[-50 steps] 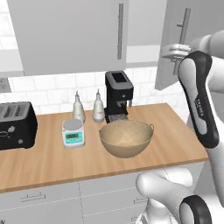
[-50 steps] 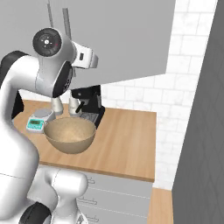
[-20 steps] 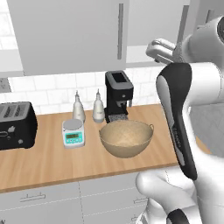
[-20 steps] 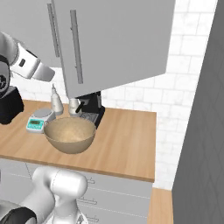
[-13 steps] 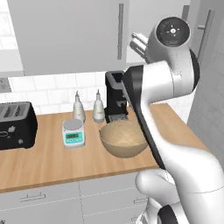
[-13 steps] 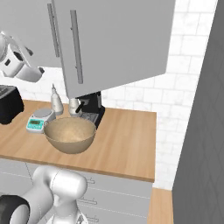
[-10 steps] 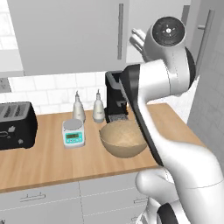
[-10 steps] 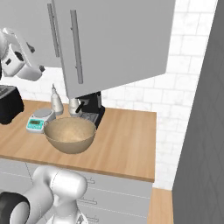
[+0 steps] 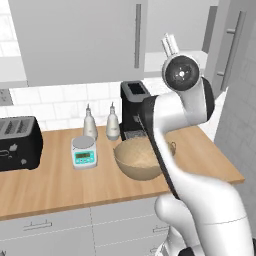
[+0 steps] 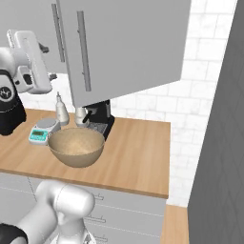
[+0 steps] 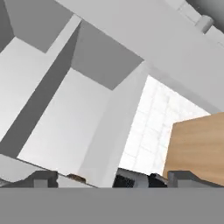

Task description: Open the cabinet, pick up the bread from the cabinet and place it in the basket. Then move the basket to the dining counter.

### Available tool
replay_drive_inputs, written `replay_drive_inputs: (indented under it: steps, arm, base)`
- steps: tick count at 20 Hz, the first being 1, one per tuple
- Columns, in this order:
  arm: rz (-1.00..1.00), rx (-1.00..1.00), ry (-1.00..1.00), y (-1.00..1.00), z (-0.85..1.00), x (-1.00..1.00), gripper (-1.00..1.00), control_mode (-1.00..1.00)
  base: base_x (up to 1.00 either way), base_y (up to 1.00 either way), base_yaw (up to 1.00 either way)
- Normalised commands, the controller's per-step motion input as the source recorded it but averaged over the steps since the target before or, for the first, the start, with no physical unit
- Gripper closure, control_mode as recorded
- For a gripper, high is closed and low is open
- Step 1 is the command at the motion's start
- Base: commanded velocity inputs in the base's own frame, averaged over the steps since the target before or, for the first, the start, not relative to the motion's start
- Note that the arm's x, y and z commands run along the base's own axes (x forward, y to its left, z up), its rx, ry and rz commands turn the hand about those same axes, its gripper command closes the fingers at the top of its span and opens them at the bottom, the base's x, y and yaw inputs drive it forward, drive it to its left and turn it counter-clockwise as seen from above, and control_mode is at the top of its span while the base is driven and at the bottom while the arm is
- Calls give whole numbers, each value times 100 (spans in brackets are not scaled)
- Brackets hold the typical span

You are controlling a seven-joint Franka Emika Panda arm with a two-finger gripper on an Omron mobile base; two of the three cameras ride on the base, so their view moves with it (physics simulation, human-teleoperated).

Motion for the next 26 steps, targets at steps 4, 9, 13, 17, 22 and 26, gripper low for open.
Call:
replay_drive_inputs:
  steps: [4, 9, 13, 17, 22, 26]
  arm:
    - [-55, 31, -7, -1, 0, 16, -100, -100]
    - [-24, 32, -15, -29, -3, 1, -100, -100]
    - [-16, 18, -33, -20, -25, 49, -100, -100]
    - [-18, 13, -34, -9, -50, 45, -100, -100]
    - [-24, 13, -23, 0, -33, 18, -100, -100]
    - [-16, 23, -26, -1, -6, -9, -100, -100]
  base:
    - [0, 0, 0]
    - [0, 0, 0]
    - [0, 0, 0]
    - [0, 0, 0]
    - [0, 0, 0]
    - [0, 0, 0]
